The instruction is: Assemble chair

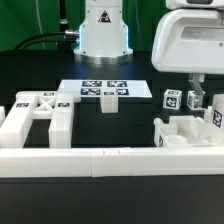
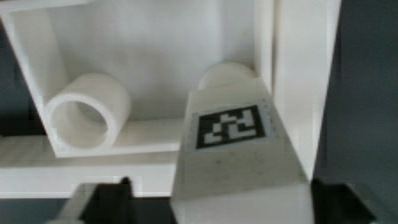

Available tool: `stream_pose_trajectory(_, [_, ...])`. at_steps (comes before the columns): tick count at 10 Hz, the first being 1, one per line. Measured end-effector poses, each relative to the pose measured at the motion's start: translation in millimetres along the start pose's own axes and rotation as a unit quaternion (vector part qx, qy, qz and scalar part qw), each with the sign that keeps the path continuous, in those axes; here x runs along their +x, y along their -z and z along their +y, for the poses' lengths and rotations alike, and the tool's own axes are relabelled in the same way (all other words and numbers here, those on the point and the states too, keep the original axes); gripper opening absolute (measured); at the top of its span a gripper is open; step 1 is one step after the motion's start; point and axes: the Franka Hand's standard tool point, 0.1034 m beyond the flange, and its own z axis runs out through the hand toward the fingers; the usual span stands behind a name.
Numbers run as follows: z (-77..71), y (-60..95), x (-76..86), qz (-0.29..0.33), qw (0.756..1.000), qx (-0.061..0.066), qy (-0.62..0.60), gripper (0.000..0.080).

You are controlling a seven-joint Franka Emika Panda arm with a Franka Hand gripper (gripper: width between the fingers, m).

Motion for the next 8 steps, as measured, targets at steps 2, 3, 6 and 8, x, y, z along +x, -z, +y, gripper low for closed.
stream_pose_trajectory(2, [0.4, -0.1, 0.1, 0.000, 1.000, 0.000, -0.010, 0.0286])
stream_pose_trajectory(3, [0.3, -0.2, 0.0, 0.000, 1.000, 0.000, -0.031, 0.0286])
stream_pose_trajectory(6, [0.9, -0.7, 2.5, 0.009, 0.984, 0.007, -0.179, 0.0286])
stream_pose_trajectory(8, [2.5, -0.2, 3.0, 0.013, 0.954, 0.018, -0.299, 0.0286])
